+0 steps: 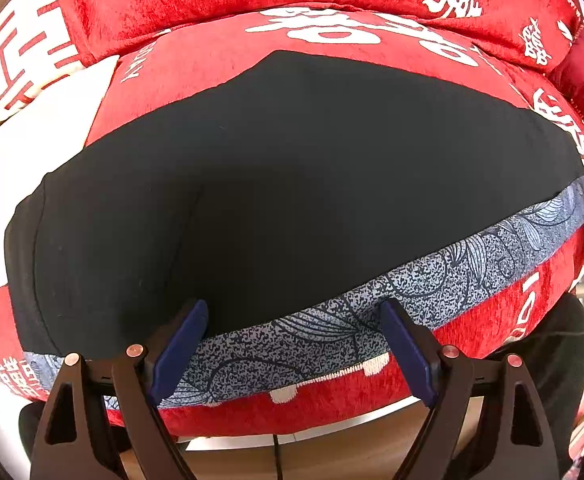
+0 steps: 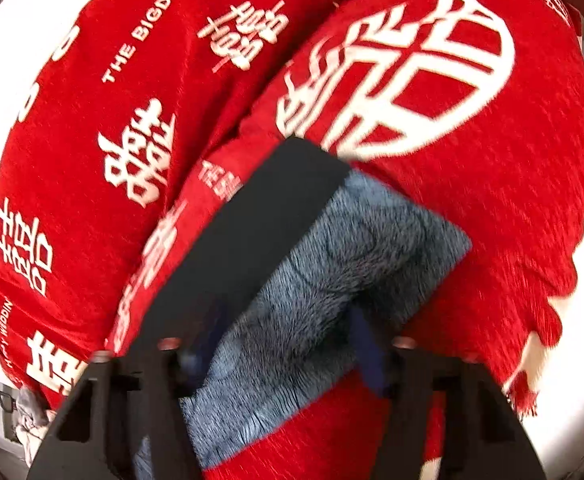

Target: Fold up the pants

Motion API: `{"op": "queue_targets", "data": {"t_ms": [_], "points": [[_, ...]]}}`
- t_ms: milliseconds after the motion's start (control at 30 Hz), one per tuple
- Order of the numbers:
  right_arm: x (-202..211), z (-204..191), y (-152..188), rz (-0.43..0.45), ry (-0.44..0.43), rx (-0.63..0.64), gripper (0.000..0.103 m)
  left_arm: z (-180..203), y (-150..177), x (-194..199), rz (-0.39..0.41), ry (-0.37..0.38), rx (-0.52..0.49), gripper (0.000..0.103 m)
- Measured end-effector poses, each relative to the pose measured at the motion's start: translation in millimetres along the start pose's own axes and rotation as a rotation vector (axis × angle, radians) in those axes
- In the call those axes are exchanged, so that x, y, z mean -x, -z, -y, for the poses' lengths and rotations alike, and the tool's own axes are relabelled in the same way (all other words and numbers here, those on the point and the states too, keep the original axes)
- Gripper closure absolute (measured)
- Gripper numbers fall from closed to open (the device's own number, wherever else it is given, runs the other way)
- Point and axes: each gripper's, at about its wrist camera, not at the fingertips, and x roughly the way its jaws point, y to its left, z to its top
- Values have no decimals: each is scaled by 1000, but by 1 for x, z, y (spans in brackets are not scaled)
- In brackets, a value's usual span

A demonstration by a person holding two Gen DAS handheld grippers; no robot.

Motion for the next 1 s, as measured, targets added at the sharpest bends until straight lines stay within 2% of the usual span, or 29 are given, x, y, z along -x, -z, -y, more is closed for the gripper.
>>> {"op": "queue_targets", "data": {"t_ms": [33, 67, 133, 200, 267, 333, 467, 533, 633, 667, 700, 733, 767, 833, 900, 933, 1000], "points": [[-4, 4, -2, -12, 16, -18, 74, 0, -1, -1, -2, -1, 2, 16], [-8, 9, -5, -31, 49, -34, 94, 1, -1, 0, -2, -4, 4, 16], [-1, 8, -6, -11, 25, -44, 95, 1, -1, 0, -2, -4, 4, 16], [22, -7, -3, 74, 31, 11, 96, 1, 0, 1, -2, 0, 12, 16], [45, -16, 7, 147, 55, 34, 96, 2, 1, 2, -2, 3, 20, 16], [52, -13, 13, 174, 93, 18, 96, 2, 1, 1, -3, 1, 19, 16], [23, 15, 13, 112, 269, 3, 96, 6, 0, -1, -4, -24, -7, 16], [19, 21, 10, 82, 293, -6, 96, 8, 1, 0, -3, -23, -6, 16], [37, 8, 11, 116, 268, 5, 88, 4, 1, 5, 4, 7, 32, 16], [39, -3, 15, 104, 237, 43, 66, 3, 0, 4, 4, 14, 41, 16], [39, -10, 17, 93, 224, 80, 33, 2, 0, 3, 1, 12, 43, 16], [37, -19, 20, 87, 226, 134, 20, 3, 0, 2, 1, 6, 39, 16], [37, -22, 22, 106, 243, 161, 16, 4, 0, 2, 1, 0, 32, 16], [37, -17, 17, 128, 302, 142, 17, 5, 1, 4, 4, -10, 21, 16], [39, -19, 13, 126, 279, 124, 32, 3, 3, 7, 14, -12, 32, 16], [38, -31, 13, 118, 263, 172, 32, 1, 2, 8, 20, -16, 43, 16], [29, -85, 28, 85, 253, 415, 32, -1, -1, 7, 27, -21, 69, 16]]}}
